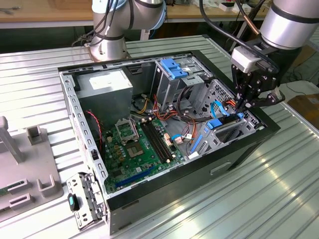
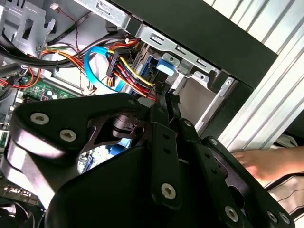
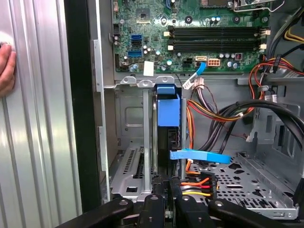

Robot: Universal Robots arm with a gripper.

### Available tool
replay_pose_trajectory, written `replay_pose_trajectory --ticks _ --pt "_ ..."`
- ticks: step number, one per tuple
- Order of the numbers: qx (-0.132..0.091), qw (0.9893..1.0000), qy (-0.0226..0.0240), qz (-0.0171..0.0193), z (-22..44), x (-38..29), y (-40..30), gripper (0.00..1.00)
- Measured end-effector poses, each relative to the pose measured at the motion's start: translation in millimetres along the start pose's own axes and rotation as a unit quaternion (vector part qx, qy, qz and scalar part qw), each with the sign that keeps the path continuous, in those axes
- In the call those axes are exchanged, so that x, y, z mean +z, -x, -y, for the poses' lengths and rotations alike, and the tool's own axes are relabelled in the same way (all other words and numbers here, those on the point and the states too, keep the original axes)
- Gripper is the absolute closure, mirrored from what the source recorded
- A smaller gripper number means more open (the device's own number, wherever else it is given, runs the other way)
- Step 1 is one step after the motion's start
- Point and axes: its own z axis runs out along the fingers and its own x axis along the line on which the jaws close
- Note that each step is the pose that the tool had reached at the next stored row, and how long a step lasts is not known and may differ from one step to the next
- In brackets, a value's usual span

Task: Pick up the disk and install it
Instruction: 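Insert the second disk wire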

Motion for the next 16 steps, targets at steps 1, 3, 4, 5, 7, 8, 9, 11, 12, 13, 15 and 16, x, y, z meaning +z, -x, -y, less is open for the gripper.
replay_pose_trajectory --ticks 1,3,4,5,7,8,9,11,12,13,15,16 --pt "0.000 1.0000 0.0000 0.0000 0.0 0.0 0.0 0.84" --pt "0.000 1.0000 0.0000 0.0000 -0.3 0.0 0.3 0.84" --pt "0.001 1.0000 0.0000 0.0000 -0.3 0.0 0.4 0.84" --pt "0.001 1.0000 0.0000 -0.0001 -0.5 -0.1 0.7 0.84" --pt "0.001 1.0000 0.0000 -0.0001 -0.6 -0.1 0.9 0.84" --pt "0.001 1.0000 0.0000 -0.0002 -0.6 -0.1 1.0 0.84" --pt "0.001 1.0000 0.0000 -0.0002 -0.6 -0.1 1.1 0.84" --pt "0.001 1.0000 0.0000 -0.0002 -0.7 -0.1 1.2 0.84" --pt "0.001 1.0000 0.0000 -0.0002 -0.7 -0.1 1.2 0.84" --pt "0.001 1.0000 0.0000 -0.0002 -0.7 -0.1 1.3 0.84" --pt "0.001 1.0000 0.0000 -0.0002 -0.7 -0.1 1.3 0.84" --pt "0.001 1.0000 0.0000 -0.0002 -0.7 -0.2 1.3 0.84"
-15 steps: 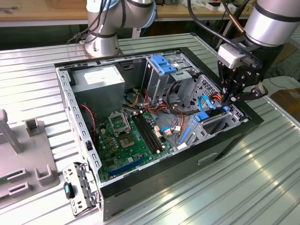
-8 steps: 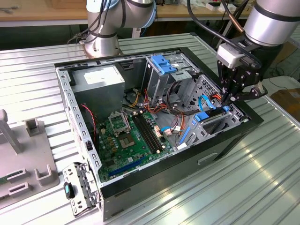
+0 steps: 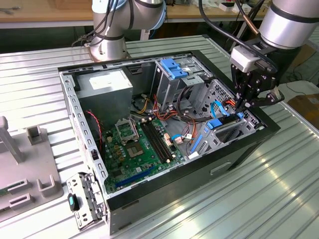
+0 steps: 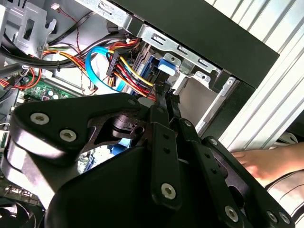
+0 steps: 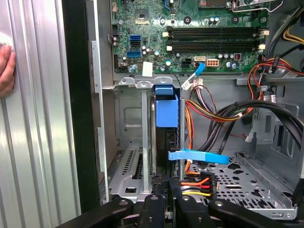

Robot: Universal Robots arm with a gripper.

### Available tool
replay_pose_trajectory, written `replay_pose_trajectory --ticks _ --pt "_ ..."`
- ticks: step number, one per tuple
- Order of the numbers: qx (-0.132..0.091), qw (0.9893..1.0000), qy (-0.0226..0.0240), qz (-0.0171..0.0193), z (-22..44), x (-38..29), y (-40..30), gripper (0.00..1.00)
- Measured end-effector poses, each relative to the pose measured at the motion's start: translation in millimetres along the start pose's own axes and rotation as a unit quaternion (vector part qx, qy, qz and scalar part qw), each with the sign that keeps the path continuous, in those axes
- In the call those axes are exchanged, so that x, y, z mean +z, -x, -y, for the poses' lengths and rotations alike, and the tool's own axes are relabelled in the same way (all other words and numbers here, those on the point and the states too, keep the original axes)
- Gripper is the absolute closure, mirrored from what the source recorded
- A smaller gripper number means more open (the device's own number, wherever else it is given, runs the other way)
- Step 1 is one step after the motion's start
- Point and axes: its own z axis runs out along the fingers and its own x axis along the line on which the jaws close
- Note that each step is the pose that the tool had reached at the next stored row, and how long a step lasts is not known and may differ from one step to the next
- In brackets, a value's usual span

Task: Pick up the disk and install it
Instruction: 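Insert the second disk wire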

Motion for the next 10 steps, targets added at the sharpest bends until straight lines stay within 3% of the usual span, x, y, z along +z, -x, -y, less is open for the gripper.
replay_pose_trajectory --ticks 6,10 --pt "0.000 1.0000 0.0000 0.0000 -0.1 0.0 3.7 0.84" --pt "0.003 1.0000 0.0001 -0.0005 -1.8 4.1 4.1 0.84"
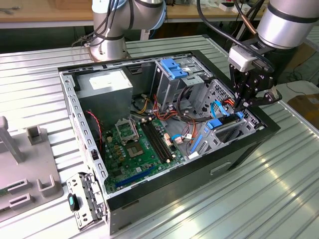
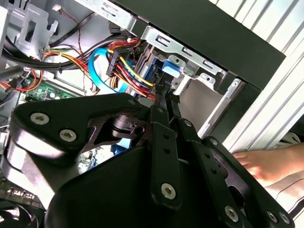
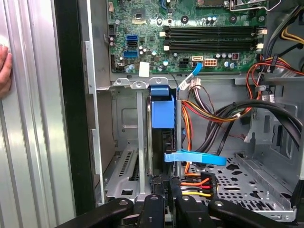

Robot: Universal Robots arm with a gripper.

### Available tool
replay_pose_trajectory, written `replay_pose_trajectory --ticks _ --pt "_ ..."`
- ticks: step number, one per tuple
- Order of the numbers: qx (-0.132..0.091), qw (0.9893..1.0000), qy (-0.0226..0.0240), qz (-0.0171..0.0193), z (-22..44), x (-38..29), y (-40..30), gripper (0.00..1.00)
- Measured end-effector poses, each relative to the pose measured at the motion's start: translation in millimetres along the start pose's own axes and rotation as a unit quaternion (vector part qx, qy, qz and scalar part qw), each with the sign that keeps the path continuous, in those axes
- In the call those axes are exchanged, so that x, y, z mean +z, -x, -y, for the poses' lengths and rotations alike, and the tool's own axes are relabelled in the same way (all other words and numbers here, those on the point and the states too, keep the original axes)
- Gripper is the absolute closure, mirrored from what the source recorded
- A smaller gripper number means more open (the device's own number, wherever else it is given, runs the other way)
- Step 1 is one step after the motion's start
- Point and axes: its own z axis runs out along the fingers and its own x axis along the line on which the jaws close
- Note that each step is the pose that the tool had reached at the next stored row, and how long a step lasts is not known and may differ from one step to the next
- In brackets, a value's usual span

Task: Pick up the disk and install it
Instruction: 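Insert the second disk wire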

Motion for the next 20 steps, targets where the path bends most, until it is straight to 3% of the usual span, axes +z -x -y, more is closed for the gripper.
replay_pose_trajectory --ticks 10,12,17,20 --pt "0.010 0.9999 -0.0004 -0.0007 -3.5 7.7 3.5 0.84" --pt "0.012 0.9999 -0.0001 0.0079 -3.5 7.8 3.5 0.84" --pt "0.012 0.9999 -0.0001 0.0091 -3.5 8.3 1.6 0.84" --pt "0.013 0.9998 0.0002 0.0163 -4.2 9.9 1.0 0.84"
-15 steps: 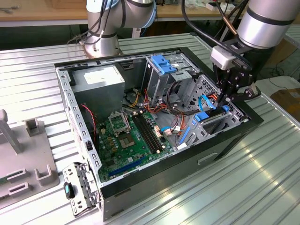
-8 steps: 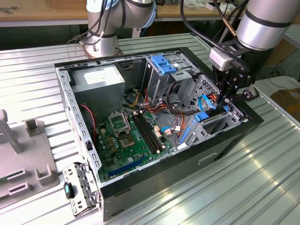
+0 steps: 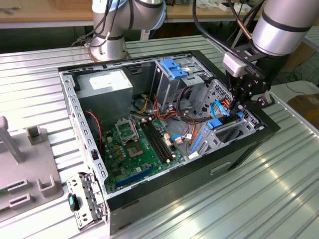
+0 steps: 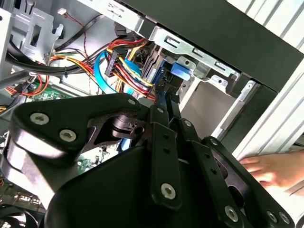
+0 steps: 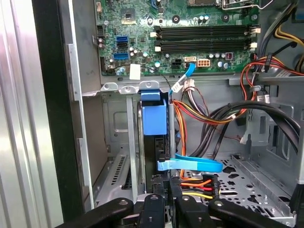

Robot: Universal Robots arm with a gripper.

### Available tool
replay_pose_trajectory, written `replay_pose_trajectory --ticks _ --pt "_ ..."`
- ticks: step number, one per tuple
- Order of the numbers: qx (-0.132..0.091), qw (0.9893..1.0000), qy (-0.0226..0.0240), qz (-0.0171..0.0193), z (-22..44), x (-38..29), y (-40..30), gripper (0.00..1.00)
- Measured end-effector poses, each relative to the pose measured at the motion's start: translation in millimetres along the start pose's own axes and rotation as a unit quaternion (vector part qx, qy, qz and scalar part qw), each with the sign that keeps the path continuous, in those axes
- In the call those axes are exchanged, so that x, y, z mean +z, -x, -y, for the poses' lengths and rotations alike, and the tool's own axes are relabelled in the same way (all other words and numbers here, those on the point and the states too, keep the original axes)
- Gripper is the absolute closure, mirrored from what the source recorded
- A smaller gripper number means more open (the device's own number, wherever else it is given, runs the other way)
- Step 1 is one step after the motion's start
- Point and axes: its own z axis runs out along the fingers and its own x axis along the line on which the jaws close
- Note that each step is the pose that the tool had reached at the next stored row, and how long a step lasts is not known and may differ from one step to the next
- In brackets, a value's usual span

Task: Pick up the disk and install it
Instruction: 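Insert the second disk wire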

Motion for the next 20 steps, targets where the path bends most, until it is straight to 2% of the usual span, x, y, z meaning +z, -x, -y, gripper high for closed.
replay_pose_trajectory --ticks 20 --pt "0.000 1.0000 0.0001 0.0005 -1.2 4.1 -1.7 0.84"
